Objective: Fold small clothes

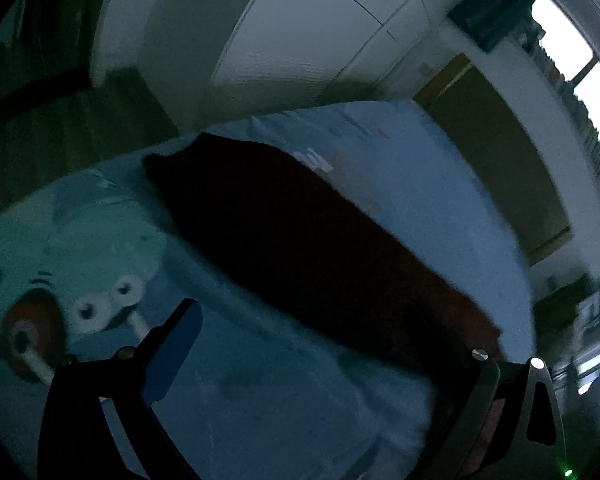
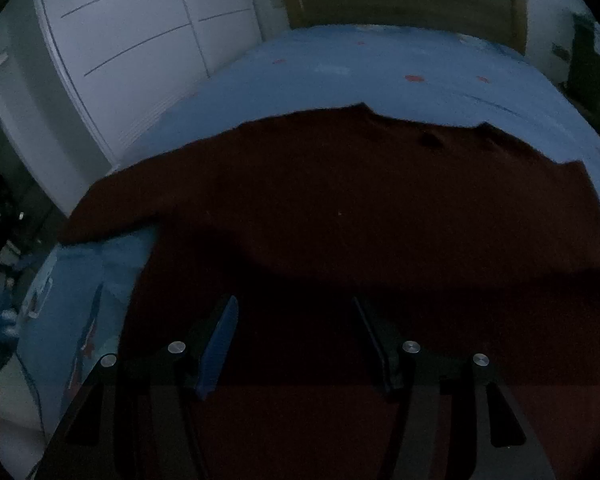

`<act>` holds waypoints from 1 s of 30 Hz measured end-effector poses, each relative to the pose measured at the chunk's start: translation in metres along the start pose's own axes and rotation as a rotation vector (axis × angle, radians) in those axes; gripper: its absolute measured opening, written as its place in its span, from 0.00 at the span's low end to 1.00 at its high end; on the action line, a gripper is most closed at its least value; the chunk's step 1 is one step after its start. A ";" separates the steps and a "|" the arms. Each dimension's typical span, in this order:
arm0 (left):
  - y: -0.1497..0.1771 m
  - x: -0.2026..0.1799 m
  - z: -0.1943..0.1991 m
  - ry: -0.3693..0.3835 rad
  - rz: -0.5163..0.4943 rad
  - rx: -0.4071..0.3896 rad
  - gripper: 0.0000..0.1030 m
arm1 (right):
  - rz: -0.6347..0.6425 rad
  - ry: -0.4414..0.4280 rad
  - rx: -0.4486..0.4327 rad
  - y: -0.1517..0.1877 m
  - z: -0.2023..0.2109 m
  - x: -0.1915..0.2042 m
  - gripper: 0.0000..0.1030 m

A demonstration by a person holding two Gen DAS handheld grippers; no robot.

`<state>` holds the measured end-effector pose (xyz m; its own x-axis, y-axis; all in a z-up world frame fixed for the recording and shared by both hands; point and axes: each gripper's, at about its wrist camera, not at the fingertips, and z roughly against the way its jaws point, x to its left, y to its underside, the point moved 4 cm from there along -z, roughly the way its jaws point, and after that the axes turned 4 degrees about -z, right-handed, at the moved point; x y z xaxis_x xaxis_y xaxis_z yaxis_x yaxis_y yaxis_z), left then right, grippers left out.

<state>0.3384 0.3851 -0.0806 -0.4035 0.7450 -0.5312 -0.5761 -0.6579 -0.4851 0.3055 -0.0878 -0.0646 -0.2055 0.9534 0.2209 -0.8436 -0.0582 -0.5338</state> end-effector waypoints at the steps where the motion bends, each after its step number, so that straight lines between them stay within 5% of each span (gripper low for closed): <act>1: -0.002 0.001 -0.002 0.017 0.016 0.003 0.96 | -0.005 0.001 0.001 0.002 0.002 -0.001 0.59; 14: -0.019 0.046 -0.031 0.188 0.295 0.031 0.90 | -0.048 -0.002 -0.012 0.009 0.031 -0.018 0.59; 20: -0.017 0.065 -0.032 0.236 0.346 0.000 0.82 | -0.041 0.004 -0.023 0.007 0.042 -0.024 0.59; 30: -0.050 0.093 -0.054 0.457 0.515 -0.096 0.47 | -0.043 0.018 -0.051 -0.001 0.058 -0.032 0.59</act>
<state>0.3684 0.4808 -0.1435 -0.2569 0.2285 -0.9390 -0.3181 -0.9375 -0.1411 0.2842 -0.1351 -0.0241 -0.1601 0.9598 0.2305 -0.8252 -0.0020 -0.5648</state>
